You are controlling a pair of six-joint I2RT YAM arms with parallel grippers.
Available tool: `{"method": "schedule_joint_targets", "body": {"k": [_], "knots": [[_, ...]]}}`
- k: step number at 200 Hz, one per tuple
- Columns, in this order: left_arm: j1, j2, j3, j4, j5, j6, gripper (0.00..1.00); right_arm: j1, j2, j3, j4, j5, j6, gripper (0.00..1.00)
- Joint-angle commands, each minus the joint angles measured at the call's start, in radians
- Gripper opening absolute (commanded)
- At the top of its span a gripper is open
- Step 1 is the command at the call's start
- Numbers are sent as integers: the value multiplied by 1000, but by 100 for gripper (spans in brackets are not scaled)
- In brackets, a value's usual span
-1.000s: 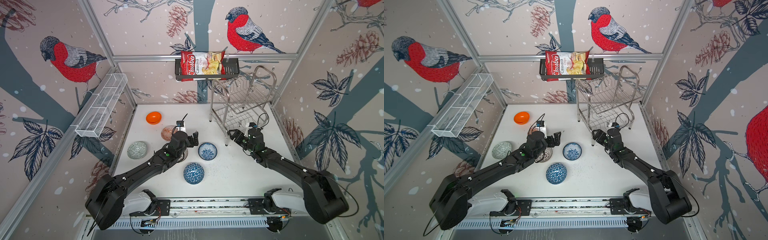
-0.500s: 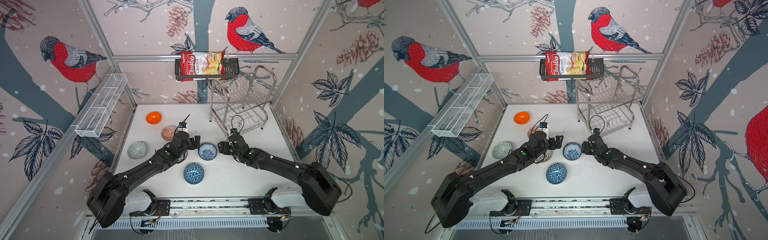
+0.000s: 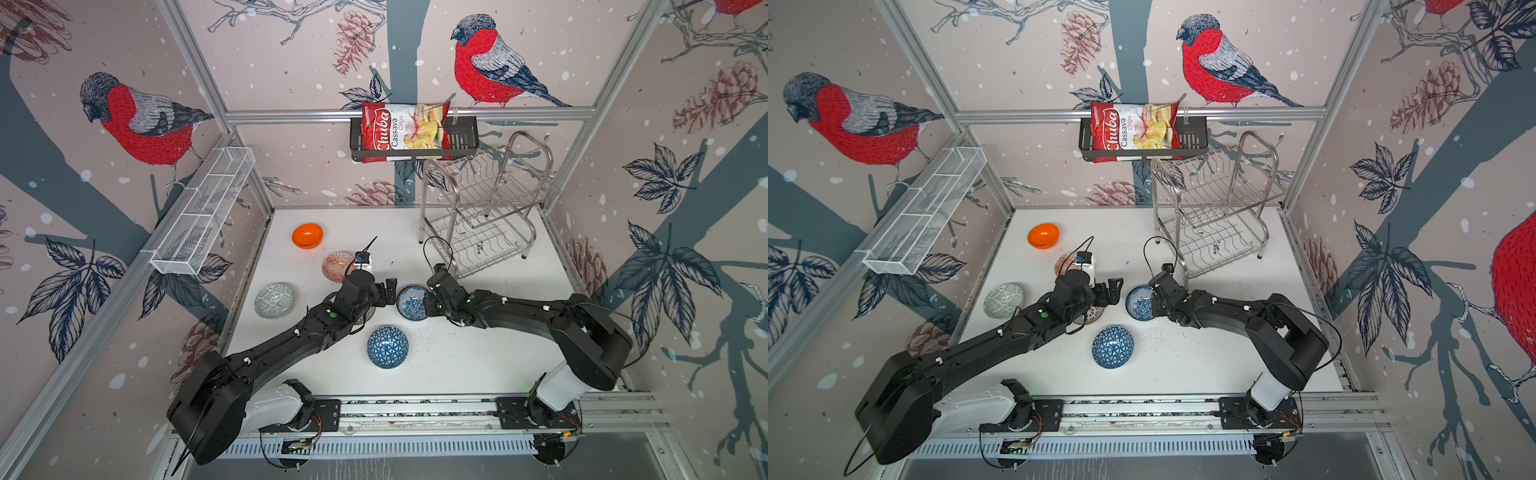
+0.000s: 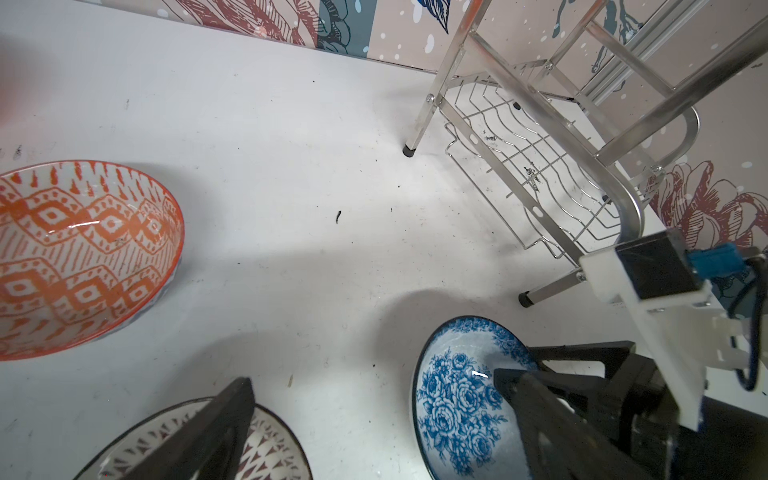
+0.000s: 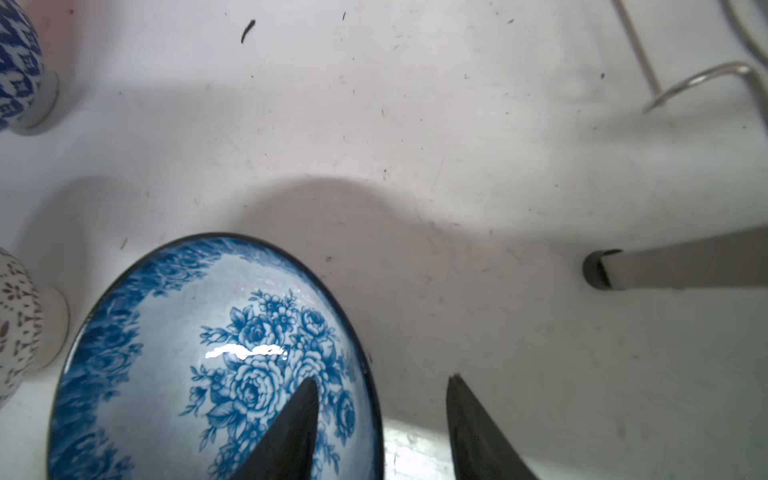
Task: Load the bowls into the dish rack
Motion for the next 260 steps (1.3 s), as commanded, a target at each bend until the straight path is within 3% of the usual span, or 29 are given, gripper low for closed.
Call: {"method": "schedule_joint_targets", "body": {"k": [1,32,52,98,164,184,233,260], "knots": [[-1,-19,-21,50,-12,15,98,13,22,21,-20,31,24,42],[0,-38,-20,47,-40,54,98,22,32,20,-2,27,42,26],[0,-63,-47,102,-38,63,98,24,33,17,16,22,51,24],[-1,-66,-80,148,-35,82,98,24,23,23,-6,48,63,6],[0,-76,-111,162,1,82,98,-30,-187,-75,-177,101,86,3],[0,-77,-111,158,6,80,98,-104,-295,-160,-227,84,94,3],[0,-77,-114,159,4,77,98,-441,-630,-351,-234,38,87,3],[-1,-77,-113,155,10,75,98,-571,-664,-346,-244,32,106,2]]}}
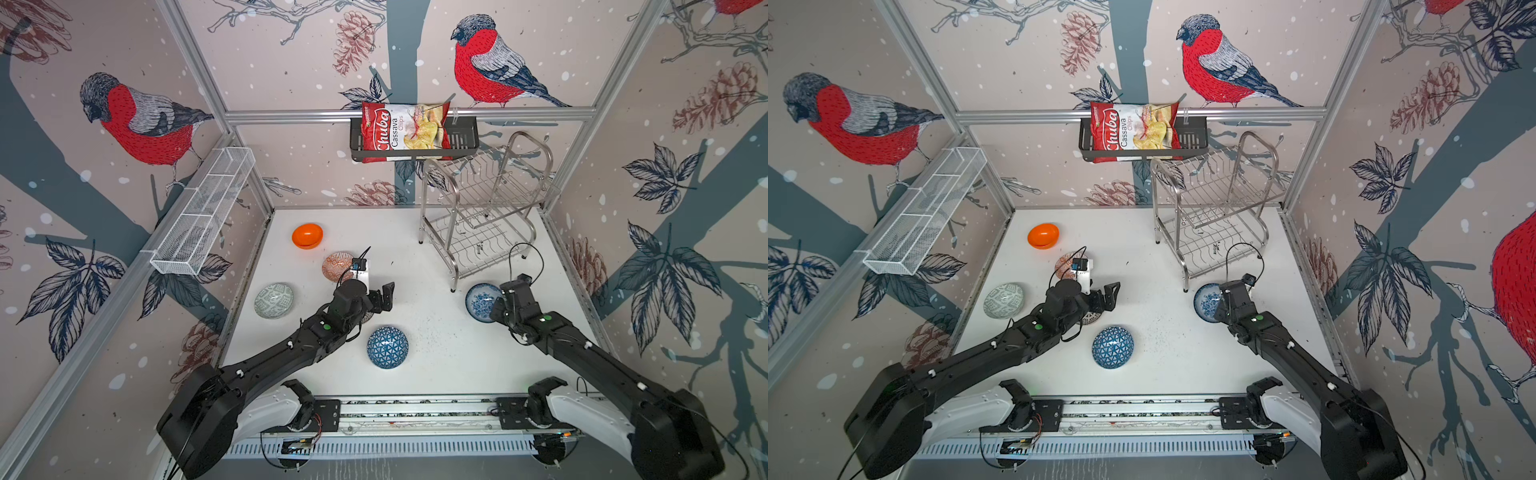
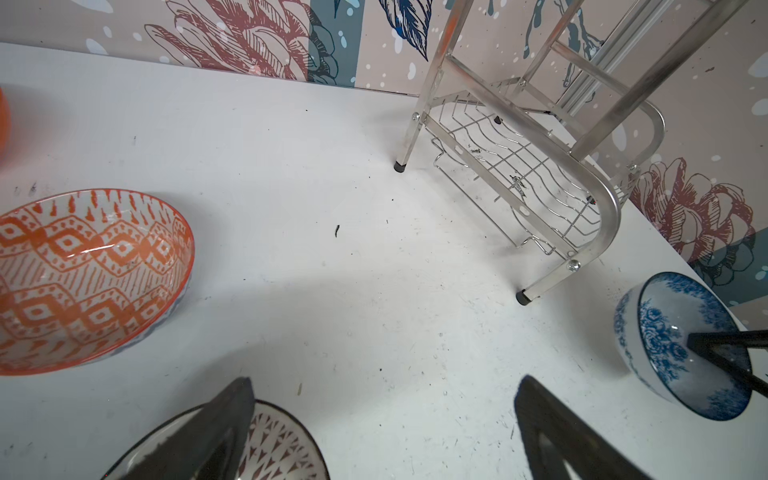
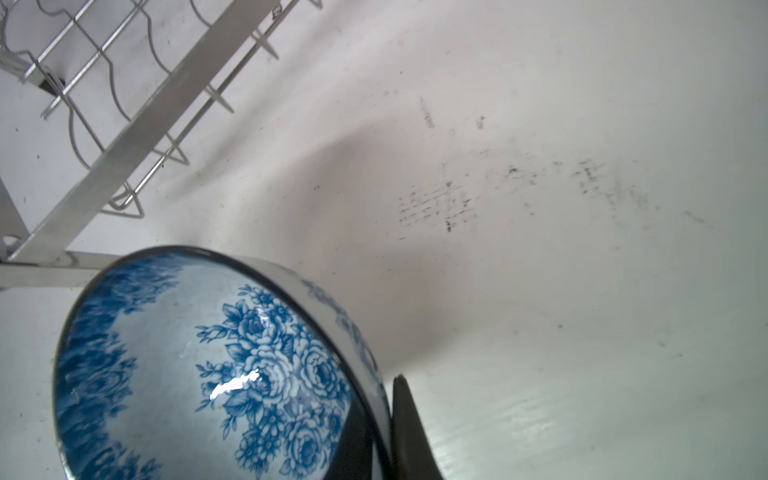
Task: Load the bowls into the dish rack
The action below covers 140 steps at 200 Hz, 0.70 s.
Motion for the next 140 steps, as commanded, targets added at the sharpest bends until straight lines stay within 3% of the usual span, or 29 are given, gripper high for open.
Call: {"method": "schedule_joint_targets", "body": {"k": [1,75,140], "knots": [[0,-1,0,26,10,-2,98,-89,-15,4,26,-17,18,2],[0,-21,-8,31,-1,-4,98,-424,108,31,37,-198,-37,2],[-2,-24,-10,33,6,-7,98,-471,174,32,40,-180,-22,6]]}}
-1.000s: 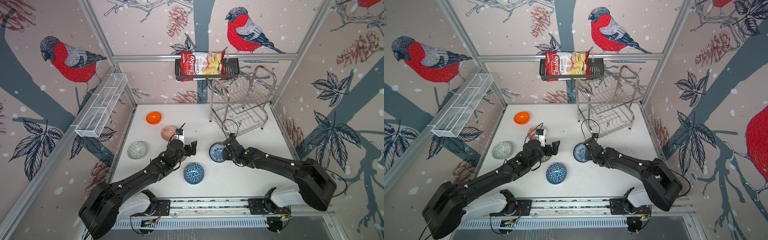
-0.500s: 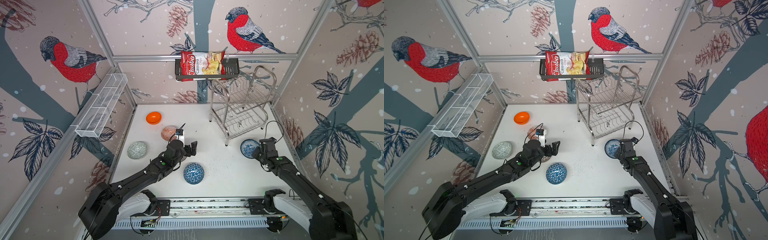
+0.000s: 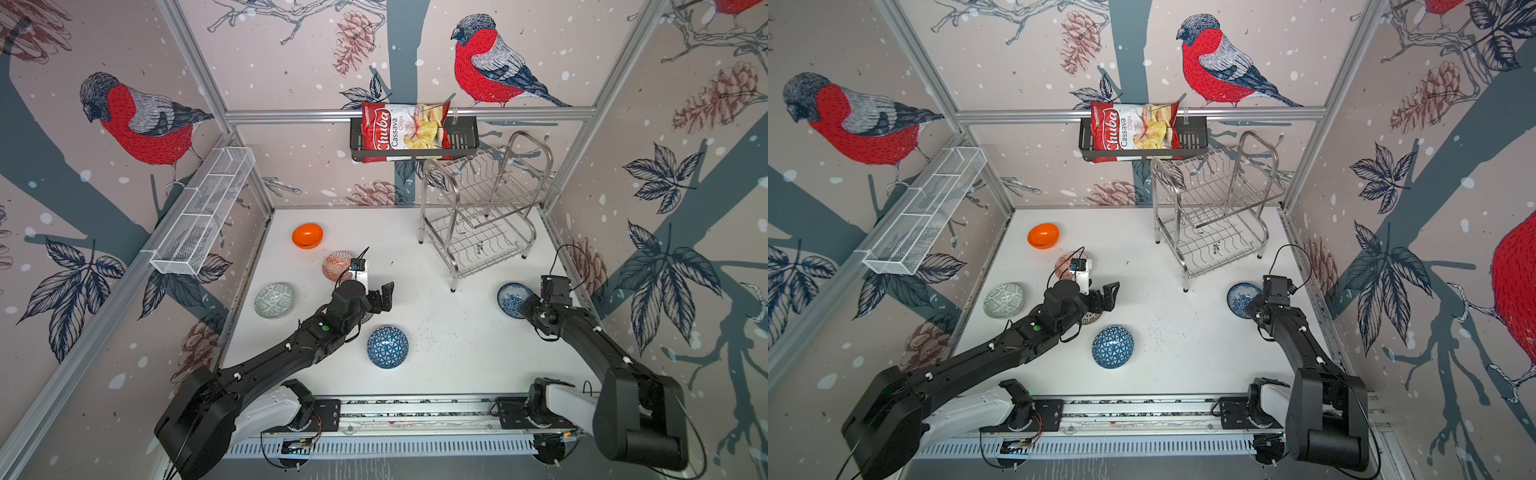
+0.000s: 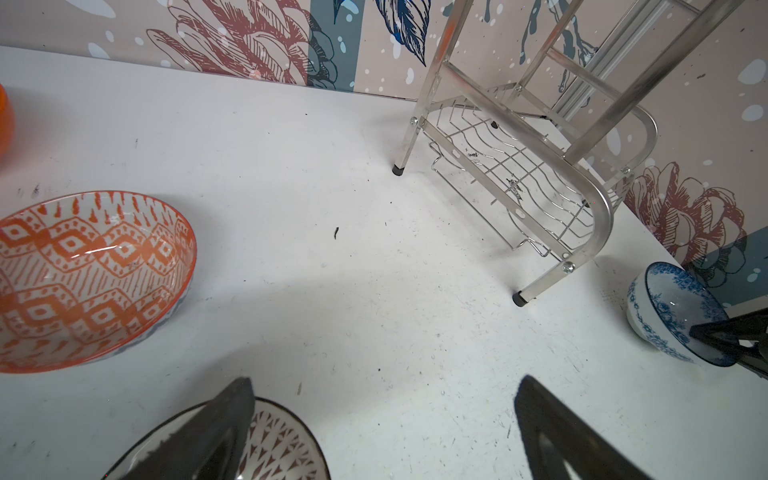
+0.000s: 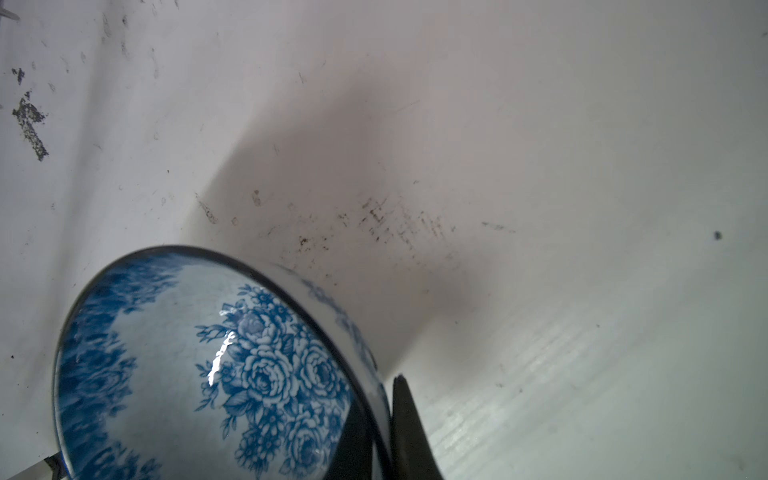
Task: Load the bowls into the dish rack
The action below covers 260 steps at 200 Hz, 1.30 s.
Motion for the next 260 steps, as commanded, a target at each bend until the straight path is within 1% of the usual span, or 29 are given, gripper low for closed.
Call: {"method": "schedule_joint_targets", "body": {"k": [1,24,35,56,78,110,119,131,141,155,158,186,216,230,248,260], "knots": [[-1,-3,-2,32,6,-5,98,-7,9,10,23,4,-1,6],[-1,-4,-3,31,12,-8,98,-6,13,7,20,3,0,7],[-1,-5,-2,30,9,-8,98,-4,11,7,19,5,1,11],[-1,-9,-5,32,6,-10,98,-2,5,8,14,5,1,24],[-3,-12,-6,30,2,-8,98,-1,-12,13,-1,31,7,39],[-3,-13,-8,32,-3,-7,98,0,-55,22,-5,12,-2,58],[-3,-15,-10,42,11,-3,98,5,-80,26,-5,13,-4,63],[-3,-17,-13,64,43,4,98,16,-132,30,9,18,-6,74],[-3,-19,-33,104,58,6,98,24,-178,27,50,10,-28,83],[-3,-19,-56,153,75,4,98,30,-223,42,95,22,-60,98],[-4,-19,-59,161,80,4,98,31,-230,48,102,29,-67,100],[-5,10,-68,240,117,-11,98,35,-204,111,191,85,-124,99],[-27,92,-7,242,125,-43,98,32,-65,195,303,100,-146,99],[-36,125,15,240,124,-43,98,30,13,263,320,80,-175,99],[-43,160,33,243,120,-45,98,22,119,353,321,18,-199,99],[-43,183,49,246,120,-50,98,20,175,375,359,25,-202,99]]}}
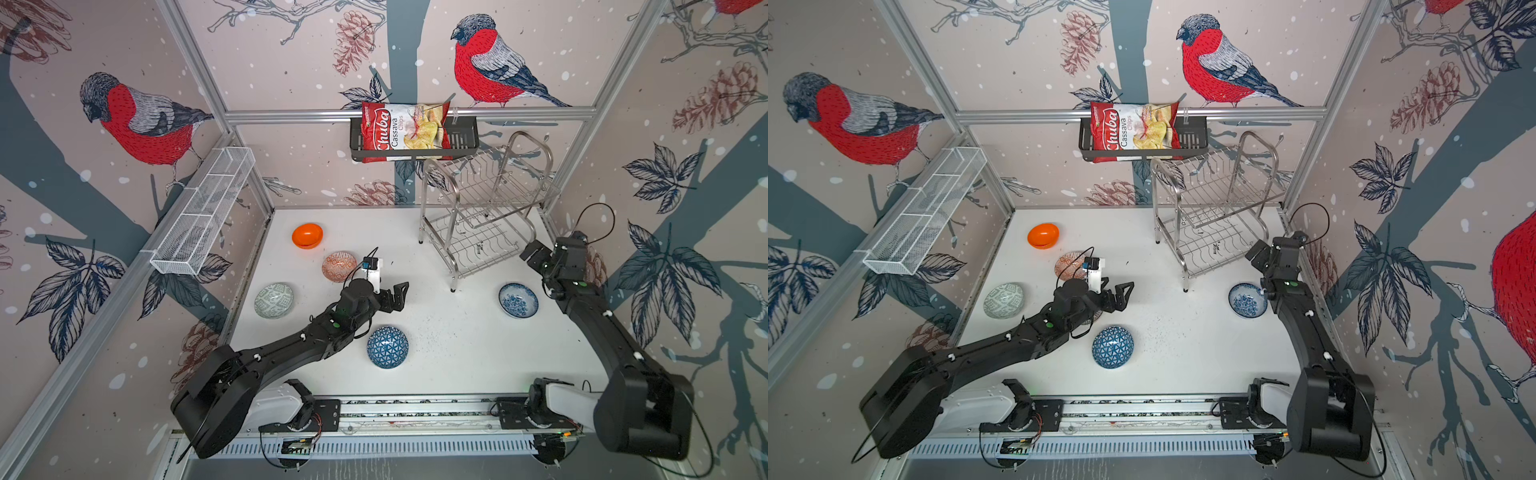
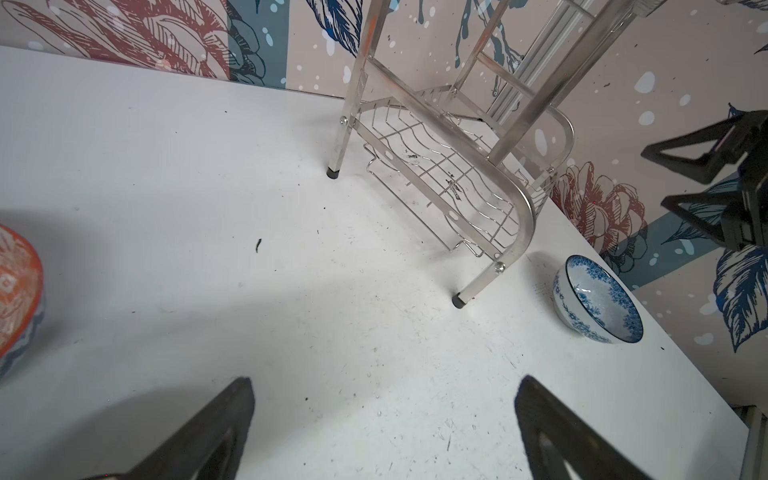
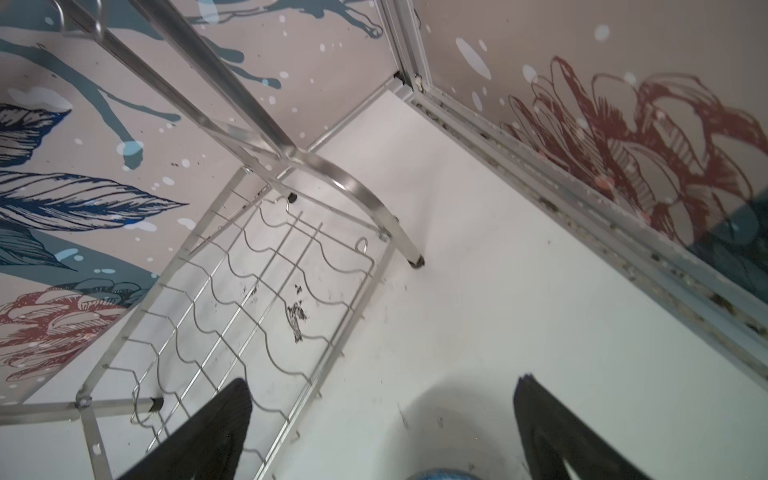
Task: Load the bowls into the dish rack
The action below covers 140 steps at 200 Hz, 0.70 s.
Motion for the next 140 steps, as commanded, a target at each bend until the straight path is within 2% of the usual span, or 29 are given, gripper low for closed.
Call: {"method": "schedule_joint_targets", "body": {"k": [1,46,79,109,140], "knots": [[-4,35,30,51,10,-12,98,-3,84,48,89,-32,-46,99],[-5,128,107,40,3,3,98,-34,260,55,241,-63,-55,99],[-6,182,135,32,0,25,98,-56,254,-18,378,-58,-49,95],[-5,218,139,50,4,21,98,-68,290,-7,424,-48,-55,94],[-5,244,149,42,24,20,98,-76,374,65,450,-134,-61,88]]}}
